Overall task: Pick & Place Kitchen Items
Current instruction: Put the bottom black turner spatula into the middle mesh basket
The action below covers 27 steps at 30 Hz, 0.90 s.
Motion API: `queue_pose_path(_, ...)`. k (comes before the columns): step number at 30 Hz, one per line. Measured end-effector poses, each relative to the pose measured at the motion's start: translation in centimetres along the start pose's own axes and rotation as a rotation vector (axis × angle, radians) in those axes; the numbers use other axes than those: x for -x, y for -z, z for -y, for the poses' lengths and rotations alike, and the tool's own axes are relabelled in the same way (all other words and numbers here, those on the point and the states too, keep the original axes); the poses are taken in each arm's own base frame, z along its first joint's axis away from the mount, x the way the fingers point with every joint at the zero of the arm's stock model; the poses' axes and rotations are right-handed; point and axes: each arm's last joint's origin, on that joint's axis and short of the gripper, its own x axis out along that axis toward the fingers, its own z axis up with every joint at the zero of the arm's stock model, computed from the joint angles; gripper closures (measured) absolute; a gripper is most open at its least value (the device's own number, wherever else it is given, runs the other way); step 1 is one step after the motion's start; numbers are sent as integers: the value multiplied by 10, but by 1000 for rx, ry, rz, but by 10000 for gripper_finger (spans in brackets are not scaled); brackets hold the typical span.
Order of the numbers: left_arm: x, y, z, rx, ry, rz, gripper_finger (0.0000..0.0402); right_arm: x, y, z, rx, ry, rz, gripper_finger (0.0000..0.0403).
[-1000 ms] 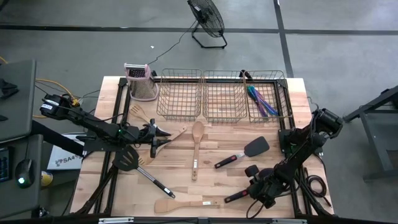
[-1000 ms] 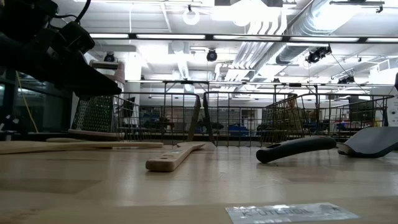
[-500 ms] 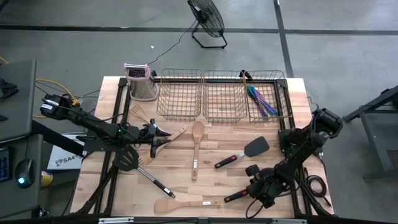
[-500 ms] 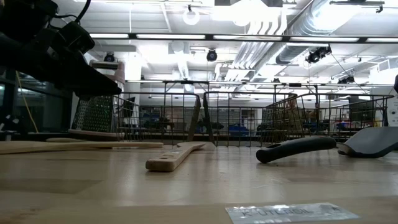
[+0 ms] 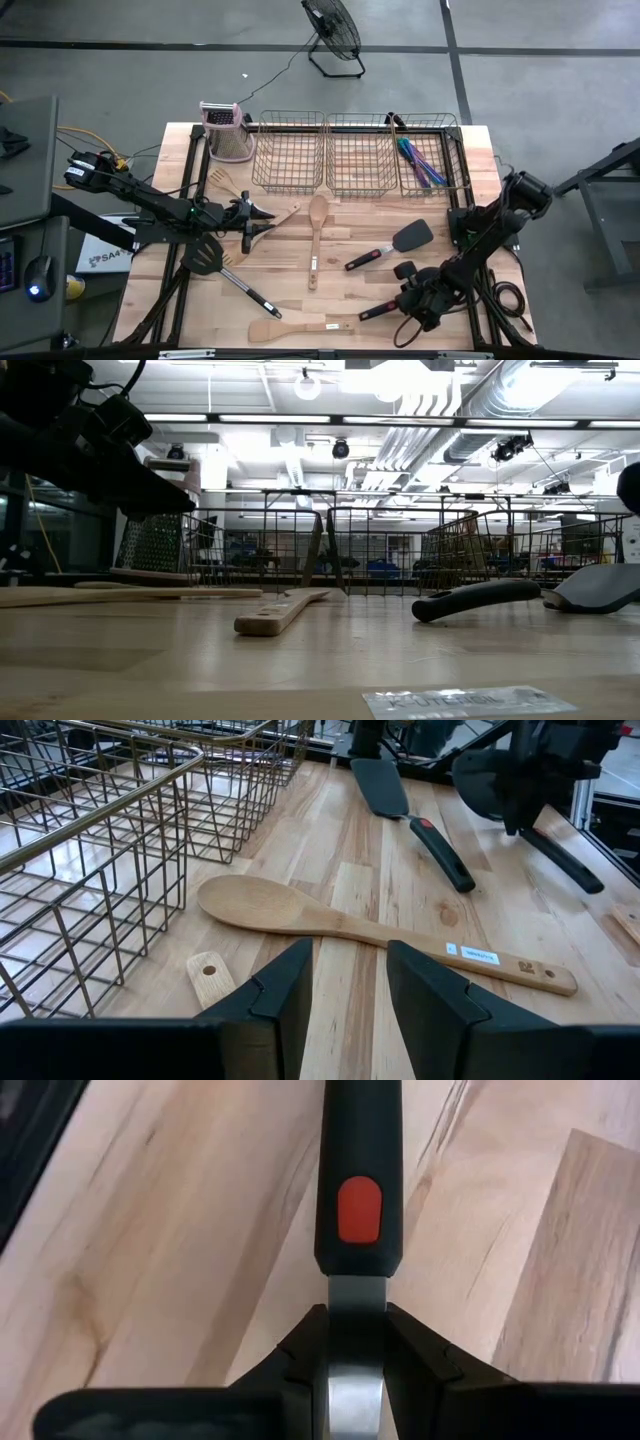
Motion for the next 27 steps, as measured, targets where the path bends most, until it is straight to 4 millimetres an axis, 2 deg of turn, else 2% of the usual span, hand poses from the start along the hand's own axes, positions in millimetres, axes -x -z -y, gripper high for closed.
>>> queue_pose_path(9,0,0,0,0,-1,1,272,10,-5,2,-15,3,51,338)
queue_pose_path(15,0,0,0,0,0,0,272,18,-12,11,-48,35,105,338)
queue_pose_path(21,0,0,0,0,0,0,272,37,-27,28,-130,104,242,338)
queue_pose_path(27,0,0,0,0,0,0,272,58,-41,55,-290,219,392,338)
